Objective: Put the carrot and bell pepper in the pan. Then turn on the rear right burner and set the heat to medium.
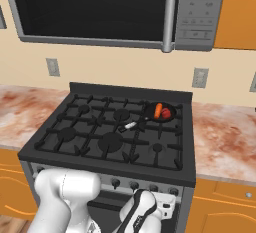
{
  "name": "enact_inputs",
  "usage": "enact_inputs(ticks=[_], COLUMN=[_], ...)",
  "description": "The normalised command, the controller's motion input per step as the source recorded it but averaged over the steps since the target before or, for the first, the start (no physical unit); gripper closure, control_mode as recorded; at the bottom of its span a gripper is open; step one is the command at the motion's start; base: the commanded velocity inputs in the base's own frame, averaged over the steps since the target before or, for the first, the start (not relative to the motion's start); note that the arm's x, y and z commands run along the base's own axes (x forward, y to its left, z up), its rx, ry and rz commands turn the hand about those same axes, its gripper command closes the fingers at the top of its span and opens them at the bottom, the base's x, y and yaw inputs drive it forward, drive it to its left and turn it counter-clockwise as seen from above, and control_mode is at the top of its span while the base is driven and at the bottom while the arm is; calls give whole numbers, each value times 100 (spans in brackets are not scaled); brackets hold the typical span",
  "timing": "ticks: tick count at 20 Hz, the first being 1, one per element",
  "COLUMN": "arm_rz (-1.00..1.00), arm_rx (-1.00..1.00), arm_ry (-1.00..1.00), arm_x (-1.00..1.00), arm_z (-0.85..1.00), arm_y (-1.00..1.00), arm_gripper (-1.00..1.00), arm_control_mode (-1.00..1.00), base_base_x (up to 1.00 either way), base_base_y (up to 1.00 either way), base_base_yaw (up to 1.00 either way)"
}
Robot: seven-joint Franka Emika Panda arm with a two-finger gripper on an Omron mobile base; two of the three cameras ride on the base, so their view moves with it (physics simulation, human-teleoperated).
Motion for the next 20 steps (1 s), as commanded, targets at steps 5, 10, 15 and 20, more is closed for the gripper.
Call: enact_inputs(ticks=[5,10,15,20], arm_rz=[0,0,0,0], arm_rx=[-18,-19,-22,-24], arm_ry=[0,0,-1,-1], arm_x=[0,0,0,0], arm_z=[-7,-12,-7,-5], arm_y=[-16,-17,-13,-12], arm_gripper=[100,100,100,100], arm_control_mode=[-100,-100,-100,-100], base_base_x=[0,0,0,0], base_base_y=[0,0,0,0], base_base_yaw=[0,0,0,0])
